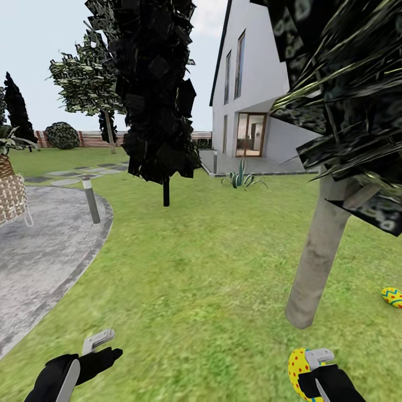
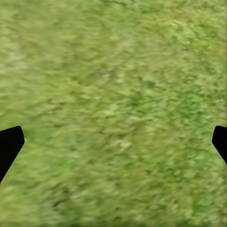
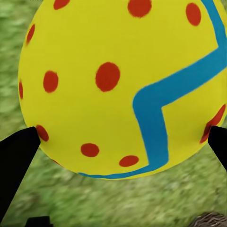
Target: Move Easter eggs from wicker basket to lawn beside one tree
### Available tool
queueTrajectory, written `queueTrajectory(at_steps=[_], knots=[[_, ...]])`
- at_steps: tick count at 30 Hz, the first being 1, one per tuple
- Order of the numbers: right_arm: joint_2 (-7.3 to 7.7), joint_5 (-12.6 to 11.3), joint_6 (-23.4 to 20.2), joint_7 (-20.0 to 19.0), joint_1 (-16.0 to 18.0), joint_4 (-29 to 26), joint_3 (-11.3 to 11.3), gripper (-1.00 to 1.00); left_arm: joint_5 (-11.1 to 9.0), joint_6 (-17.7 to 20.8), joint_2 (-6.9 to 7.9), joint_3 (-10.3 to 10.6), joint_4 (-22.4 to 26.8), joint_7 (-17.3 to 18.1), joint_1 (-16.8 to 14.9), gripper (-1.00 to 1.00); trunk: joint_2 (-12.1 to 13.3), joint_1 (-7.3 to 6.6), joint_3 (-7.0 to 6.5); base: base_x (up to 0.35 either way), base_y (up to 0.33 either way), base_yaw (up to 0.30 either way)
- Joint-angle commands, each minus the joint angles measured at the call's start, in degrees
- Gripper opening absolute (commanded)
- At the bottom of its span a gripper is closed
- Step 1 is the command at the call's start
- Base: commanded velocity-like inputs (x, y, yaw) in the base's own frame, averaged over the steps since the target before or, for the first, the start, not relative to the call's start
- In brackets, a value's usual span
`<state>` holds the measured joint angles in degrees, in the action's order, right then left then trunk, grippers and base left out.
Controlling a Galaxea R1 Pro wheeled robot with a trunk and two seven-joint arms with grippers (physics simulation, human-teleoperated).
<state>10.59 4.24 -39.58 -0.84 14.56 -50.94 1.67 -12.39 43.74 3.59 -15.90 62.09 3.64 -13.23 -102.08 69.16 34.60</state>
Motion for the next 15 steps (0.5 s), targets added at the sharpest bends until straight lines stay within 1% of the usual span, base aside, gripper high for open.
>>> queueTrajectory(at_steps=[1,4,6,11,15], knots=[[0.05,0.5,-0.3,-0.1,0.0,-0.1,0.2,-1.00,0.1,0.3,-0.02,-0.1,0.0,0.4,0.0,1.00,0.0,0.00,0.07,0.000,0.000,0.000],[0.04,0.5,-0.3,0.0,0.0,0.0,0.2,-1.00,0.0,0.4,-0.12,-0.1,0.0,0.5,0.0,1.00,0.0,0.00,0.07,0.018,0.012,0.000],[0.04,0.4,-0.3,0.0,0.0,0.0,0.2,-1.00,0.0,0.4,-0.09,-0.1,0.0,0.4,0.0,1.00,0.0,0.00,0.07,0.218,0.141,0.000],[-0.01,0.2,-0.3,-0.1,0.0,0.0,0.3,-1.00,0.1,0.4,0.00,-0.2,0.0,0.3,0.0,1.00,0.0,0.00,0.07,0.281,0.205,0.000],[0.03,0.3,-0.3,0.0,0.0,0.0,0.2,-1.00,0.1,0.4,0.01,-0.2,0.0,0.3,0.0,1.00,0.0,0.00,0.07,0.233,0.265,0.000]])
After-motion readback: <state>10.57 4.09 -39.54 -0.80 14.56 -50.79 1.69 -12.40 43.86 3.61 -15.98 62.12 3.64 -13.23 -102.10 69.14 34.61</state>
